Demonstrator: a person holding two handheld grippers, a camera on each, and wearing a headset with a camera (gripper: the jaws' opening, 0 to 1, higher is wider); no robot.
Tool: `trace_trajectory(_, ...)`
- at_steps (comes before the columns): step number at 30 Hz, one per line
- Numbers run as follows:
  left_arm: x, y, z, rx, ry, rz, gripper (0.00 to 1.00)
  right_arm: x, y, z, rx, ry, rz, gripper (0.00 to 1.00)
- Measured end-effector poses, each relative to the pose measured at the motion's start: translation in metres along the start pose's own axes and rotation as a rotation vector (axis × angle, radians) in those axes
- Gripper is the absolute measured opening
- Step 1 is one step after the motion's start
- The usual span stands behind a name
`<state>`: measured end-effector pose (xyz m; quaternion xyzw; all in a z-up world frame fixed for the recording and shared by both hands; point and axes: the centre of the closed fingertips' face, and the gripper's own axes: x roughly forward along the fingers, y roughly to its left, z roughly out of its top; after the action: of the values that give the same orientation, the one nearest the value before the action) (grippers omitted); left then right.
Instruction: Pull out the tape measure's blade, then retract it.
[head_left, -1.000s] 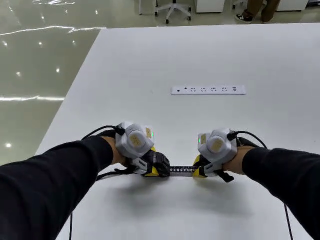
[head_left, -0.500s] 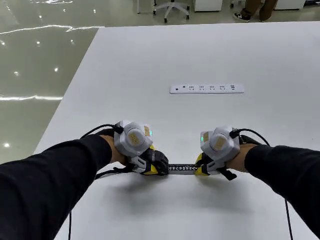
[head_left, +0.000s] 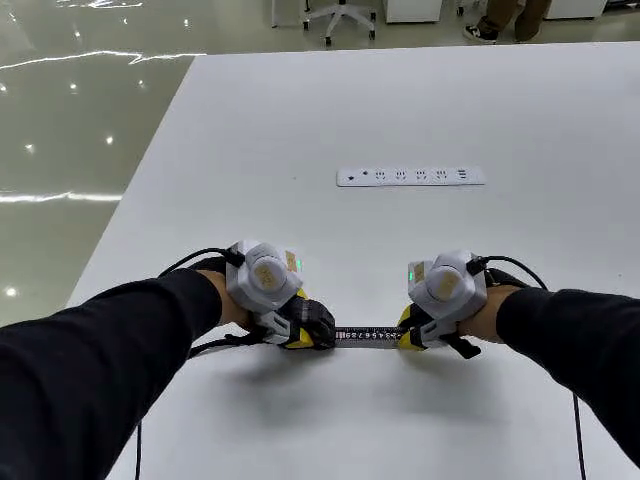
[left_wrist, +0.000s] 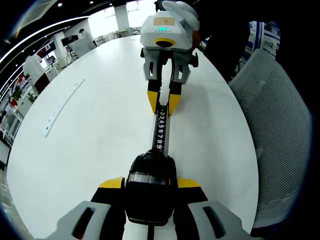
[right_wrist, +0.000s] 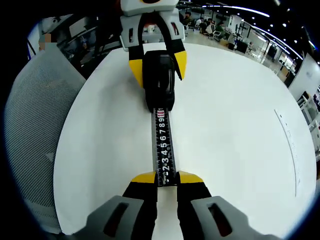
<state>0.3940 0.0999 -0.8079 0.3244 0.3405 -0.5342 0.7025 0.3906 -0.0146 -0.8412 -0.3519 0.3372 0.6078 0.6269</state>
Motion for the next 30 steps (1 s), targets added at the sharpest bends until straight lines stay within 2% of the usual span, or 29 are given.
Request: trace_trajectory(30,0.0,0.001,0.0,-0.008,-0.001,0.004,0.33,-0.01,-0.001,-0.018,0.01,0.025,-0.002,0.08)
